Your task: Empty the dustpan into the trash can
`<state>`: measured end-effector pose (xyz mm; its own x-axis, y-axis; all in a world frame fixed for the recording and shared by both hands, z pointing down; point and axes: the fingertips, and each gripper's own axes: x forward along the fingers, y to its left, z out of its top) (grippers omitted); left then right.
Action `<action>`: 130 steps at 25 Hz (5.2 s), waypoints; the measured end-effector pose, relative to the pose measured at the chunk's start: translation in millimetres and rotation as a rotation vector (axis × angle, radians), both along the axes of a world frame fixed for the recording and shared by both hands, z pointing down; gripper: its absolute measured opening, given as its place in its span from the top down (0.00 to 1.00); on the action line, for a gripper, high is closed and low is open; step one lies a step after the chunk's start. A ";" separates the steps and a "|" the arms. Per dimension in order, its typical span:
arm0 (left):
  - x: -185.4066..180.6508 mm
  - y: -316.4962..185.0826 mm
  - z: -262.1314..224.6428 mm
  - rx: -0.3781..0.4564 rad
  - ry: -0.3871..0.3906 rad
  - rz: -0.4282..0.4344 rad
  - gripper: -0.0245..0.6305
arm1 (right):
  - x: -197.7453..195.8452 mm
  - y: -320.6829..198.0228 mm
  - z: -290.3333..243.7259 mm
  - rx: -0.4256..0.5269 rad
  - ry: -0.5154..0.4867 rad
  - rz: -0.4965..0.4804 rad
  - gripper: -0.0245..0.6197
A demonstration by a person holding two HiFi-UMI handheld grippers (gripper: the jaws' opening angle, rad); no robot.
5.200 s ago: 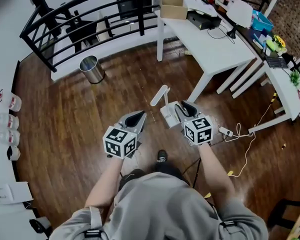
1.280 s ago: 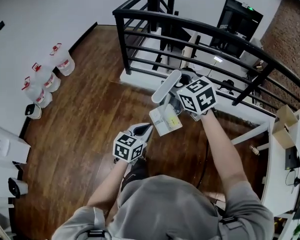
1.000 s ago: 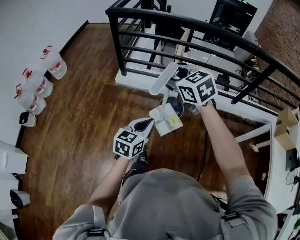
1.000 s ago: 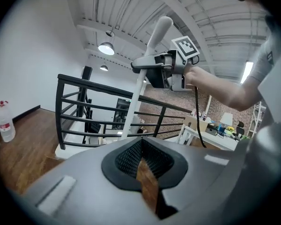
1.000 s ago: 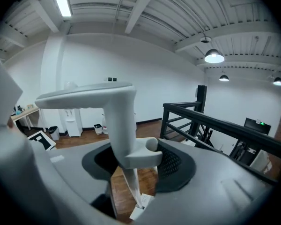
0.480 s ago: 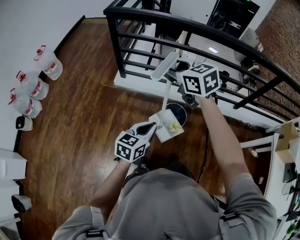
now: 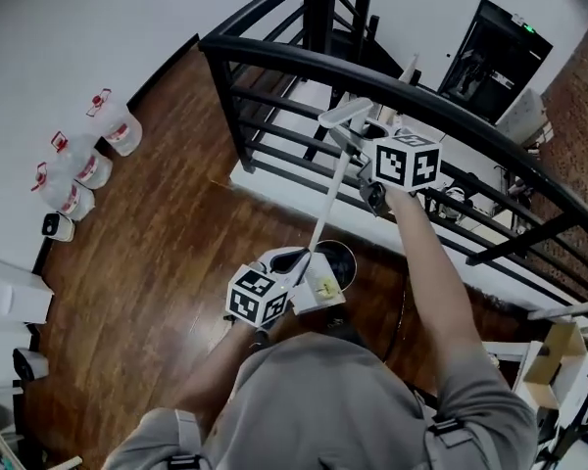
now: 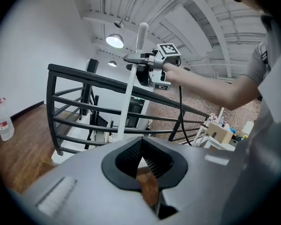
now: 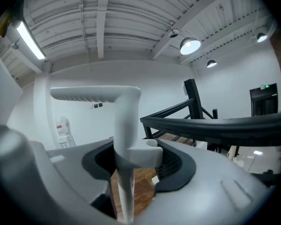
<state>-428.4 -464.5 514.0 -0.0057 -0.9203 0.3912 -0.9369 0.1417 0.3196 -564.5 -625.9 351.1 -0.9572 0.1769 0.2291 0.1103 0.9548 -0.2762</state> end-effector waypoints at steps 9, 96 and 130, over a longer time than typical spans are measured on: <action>7.2 -74.3 -5.5 -0.034 0.004 -0.087 0.96 | -0.2 -122.7 21.1 -0.041 -0.016 0.083 0.64; -18.6 410.1 6.4 -0.033 0.012 -0.786 0.96 | -46.0 433.2 148.5 0.307 -0.051 -0.407 0.65; 5.3 461.1 74.1 -0.074 0.113 -0.907 0.96 | -36.2 554.9 331.2 0.307 0.169 -0.661 0.65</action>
<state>-423.1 -3.4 588.1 -0.6717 -0.5543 0.4915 -0.4202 0.8315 0.3634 -600.7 -71.0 682.3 -0.6205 0.6077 0.4957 0.6679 0.7407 -0.0720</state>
